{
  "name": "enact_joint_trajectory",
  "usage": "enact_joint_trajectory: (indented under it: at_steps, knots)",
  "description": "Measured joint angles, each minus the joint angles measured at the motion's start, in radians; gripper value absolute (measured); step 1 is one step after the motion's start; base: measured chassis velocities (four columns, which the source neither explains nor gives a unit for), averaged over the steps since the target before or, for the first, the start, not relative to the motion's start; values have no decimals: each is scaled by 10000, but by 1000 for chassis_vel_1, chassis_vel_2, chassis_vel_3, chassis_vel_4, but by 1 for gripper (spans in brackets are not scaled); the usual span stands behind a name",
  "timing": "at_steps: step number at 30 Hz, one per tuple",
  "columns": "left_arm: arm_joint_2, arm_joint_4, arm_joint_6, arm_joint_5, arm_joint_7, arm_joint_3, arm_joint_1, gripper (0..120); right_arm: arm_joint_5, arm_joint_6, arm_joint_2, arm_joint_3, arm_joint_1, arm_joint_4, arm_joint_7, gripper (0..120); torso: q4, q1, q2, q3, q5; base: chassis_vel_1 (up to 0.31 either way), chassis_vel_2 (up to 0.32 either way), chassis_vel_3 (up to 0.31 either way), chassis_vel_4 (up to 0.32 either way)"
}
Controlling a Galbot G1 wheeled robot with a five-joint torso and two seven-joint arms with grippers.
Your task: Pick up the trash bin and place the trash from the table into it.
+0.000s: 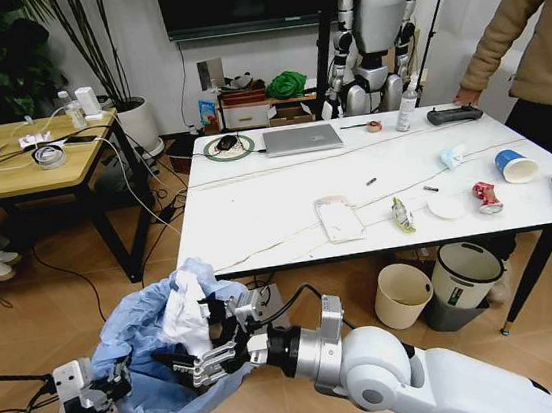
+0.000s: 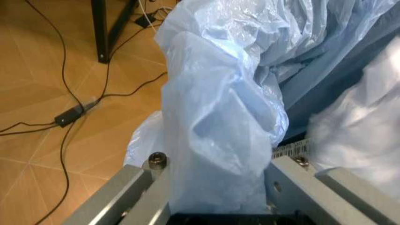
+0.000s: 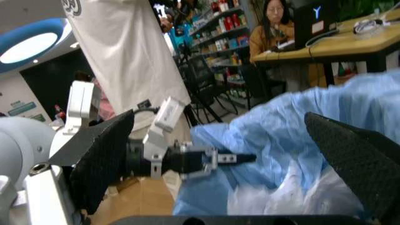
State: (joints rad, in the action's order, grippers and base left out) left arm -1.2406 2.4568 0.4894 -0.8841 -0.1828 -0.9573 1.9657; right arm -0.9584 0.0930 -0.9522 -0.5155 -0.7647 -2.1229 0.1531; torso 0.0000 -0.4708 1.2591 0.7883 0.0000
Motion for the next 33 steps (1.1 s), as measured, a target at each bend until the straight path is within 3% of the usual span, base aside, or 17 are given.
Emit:
enact_joint_trajectory:
  at_steps: [8, 14, 22, 33]
  knots:
    - [3, 32, 17, -42, -13, 27, -53, 0, 179, 298, 229, -26, -127, -321, -816, 100, -2, 0, 0, 0, 1, 0, 0, 0, 0]
    - [-75, 48, 21, 52, -2, 120, -3, 0, -145, 549, -16, 868, 477, -393, -1307, 100, 2, 0, 2, 0, 0, 0, 0, 0, 0]
    - [92, -144, -17, 120, 54, 258, -58, 0, -331, 997, -40, 2758, 185, 53, -3054, 100, 3, 0, 2, 0, 0, 0, 0, 0, 0]
    - [443, -365, -33, 164, 198, 588, -322, 0, 2108, 1529, 295, 6134, -1753, 1548, -3367, 100, -1, -1, 2, 1, 1, 0, 0, 0, 0]
